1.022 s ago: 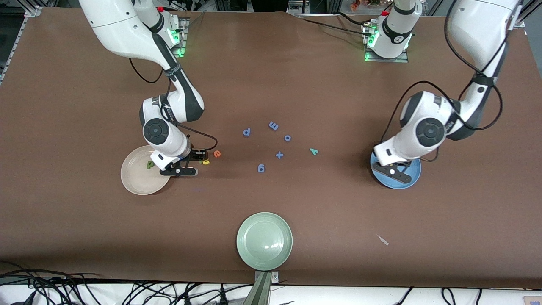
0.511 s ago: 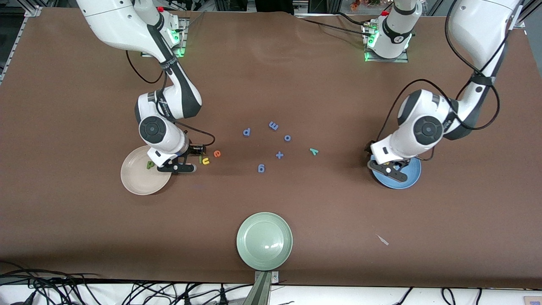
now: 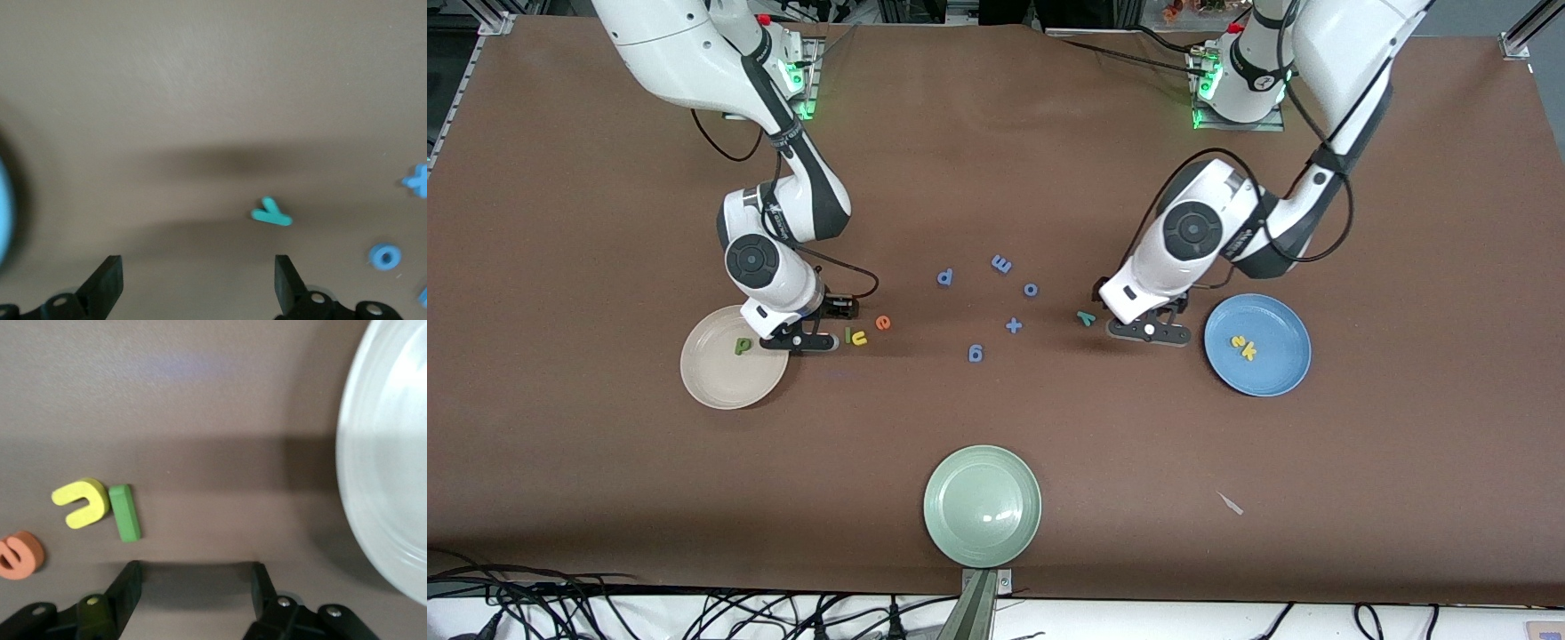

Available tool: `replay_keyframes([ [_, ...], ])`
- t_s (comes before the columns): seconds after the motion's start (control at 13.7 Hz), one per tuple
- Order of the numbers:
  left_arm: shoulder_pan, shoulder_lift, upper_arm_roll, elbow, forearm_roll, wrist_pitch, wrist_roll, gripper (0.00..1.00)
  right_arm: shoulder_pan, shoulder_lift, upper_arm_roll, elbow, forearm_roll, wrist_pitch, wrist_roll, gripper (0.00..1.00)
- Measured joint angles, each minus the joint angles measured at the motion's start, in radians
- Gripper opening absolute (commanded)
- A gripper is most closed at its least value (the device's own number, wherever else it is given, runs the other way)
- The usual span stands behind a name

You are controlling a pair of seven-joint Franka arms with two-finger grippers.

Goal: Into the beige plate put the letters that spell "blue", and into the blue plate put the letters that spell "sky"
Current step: 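Grasp the teal y with the left gripper while the right gripper grasps the l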

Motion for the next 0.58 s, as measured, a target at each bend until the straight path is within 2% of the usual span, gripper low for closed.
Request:
replay_keyframes([
  [0.29, -0.043, 0.085, 0.004, 0.035, 0.0, 0.068, -0.269, 1.0, 0.001, 0.007, 0.003, 0.033, 0.0, 0.004, 0.001, 0.75],
  [0.58, -0.054, 0.101, 0.006, 0.059, 0.001, 0.083, -0.534, 1.0, 0.001, 0.05, 0.003, 0.072, 0.0, 0.019, 0.001, 0.75],
])
